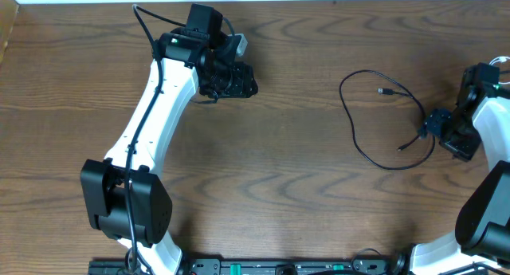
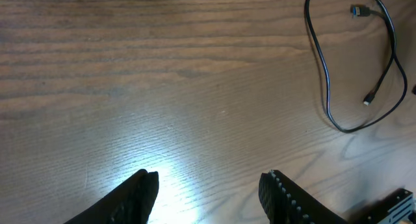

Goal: Untangle cables

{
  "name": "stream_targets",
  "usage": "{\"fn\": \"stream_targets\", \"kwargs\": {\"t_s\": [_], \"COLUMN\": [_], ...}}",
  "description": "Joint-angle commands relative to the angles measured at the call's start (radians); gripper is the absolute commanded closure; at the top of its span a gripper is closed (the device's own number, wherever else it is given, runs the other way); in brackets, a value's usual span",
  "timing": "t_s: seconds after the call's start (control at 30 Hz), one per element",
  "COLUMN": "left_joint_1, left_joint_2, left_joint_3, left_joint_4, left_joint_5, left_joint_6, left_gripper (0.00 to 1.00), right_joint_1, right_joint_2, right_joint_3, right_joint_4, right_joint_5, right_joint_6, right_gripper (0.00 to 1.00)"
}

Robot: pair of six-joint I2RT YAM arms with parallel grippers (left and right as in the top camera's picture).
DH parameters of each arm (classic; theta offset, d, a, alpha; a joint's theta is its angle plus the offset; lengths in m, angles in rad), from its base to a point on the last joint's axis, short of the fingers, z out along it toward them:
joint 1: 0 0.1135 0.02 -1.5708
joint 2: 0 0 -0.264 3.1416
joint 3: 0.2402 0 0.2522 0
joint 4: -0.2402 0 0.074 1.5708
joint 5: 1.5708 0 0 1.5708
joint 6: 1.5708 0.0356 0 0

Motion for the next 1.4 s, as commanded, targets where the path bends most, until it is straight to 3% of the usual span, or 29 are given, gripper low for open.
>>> {"fn": "stream_targets", "kwargs": {"t_s": [0.0,0.23,0.67,1.13,1.3,1.37], "left_joint_1": [-0.001,-0.001,-0.001,-0.001,-0.001,-0.001], "left_joint_2": [-0.011,-0.011,-0.011,-0.011,-0.011,-0.011], "left_joint_3": [-0.002,-0.002,-0.002,-0.002,-0.002,-0.002], "left_joint_4": [0.0,0.0,0.0,0.0,0.0,0.0], "left_joint_5": [-0.013,-0.013,-0.013,-0.013,-0.013,-0.013], "left_joint_6": [0.009,0.009,0.009,0.009,0.009,0.009], "left_gripper": [0.44,0.44,0.44,0.44,0.44,0.44], "right_joint_1": [-0.005,-0.003,0.003,0.003,0.003,0.003], "right_joint_2": [0.001,0.001,0.002,0.14,0.178,0.174], "right_joint_3": [-0.062,-0.177,-0.323,-0.356,-0.356,-0.355], "right_joint_4": [0.068,0.358,0.682,0.84,0.863,0.862], "right_joint_5": [0.008,-0.069,-0.129,-0.167,-0.166,-0.167], "right_joint_6": [-0.002,-0.097,-0.148,-0.137,-0.137,-0.137], "right_gripper": [0.2,0.3,0.54,0.81,0.99,0.99]}}
